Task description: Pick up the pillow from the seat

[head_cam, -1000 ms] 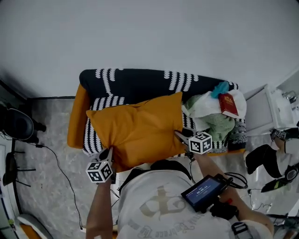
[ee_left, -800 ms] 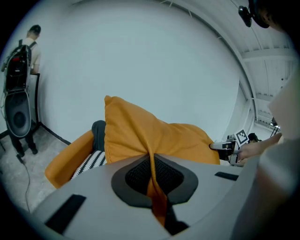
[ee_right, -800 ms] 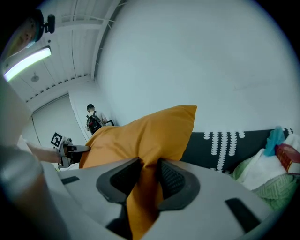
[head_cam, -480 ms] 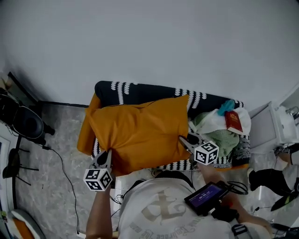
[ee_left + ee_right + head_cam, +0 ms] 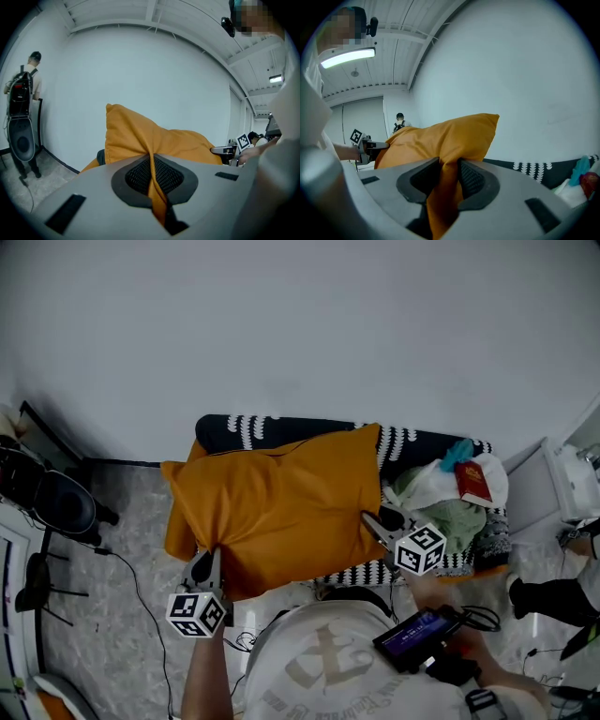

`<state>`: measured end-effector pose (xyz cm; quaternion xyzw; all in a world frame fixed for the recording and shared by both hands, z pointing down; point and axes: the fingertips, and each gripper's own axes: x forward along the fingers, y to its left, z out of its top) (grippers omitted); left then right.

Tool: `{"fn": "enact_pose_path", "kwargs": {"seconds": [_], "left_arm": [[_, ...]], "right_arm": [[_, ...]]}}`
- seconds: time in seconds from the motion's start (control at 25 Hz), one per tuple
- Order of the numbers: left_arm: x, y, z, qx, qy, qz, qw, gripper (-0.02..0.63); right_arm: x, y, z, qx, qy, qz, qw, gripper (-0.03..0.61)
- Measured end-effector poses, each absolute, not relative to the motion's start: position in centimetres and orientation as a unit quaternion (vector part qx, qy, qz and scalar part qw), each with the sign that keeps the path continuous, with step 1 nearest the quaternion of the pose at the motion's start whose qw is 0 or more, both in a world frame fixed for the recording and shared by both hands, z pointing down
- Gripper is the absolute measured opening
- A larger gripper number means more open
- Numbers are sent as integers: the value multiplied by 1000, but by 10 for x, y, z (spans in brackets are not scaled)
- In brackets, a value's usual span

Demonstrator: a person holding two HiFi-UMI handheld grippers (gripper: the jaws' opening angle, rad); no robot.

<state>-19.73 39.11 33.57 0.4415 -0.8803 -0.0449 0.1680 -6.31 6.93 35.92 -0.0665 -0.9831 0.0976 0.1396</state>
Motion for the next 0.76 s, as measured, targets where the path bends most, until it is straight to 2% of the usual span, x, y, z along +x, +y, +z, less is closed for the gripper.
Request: {"fn": "enact_pose_path", "kwargs": {"seconds": [0.76], "left_arm": [[-220,387,342,452,-873,-51,178,15]], "right_arm": [[-73,70,360,-52,-983,87,153,135]]}}
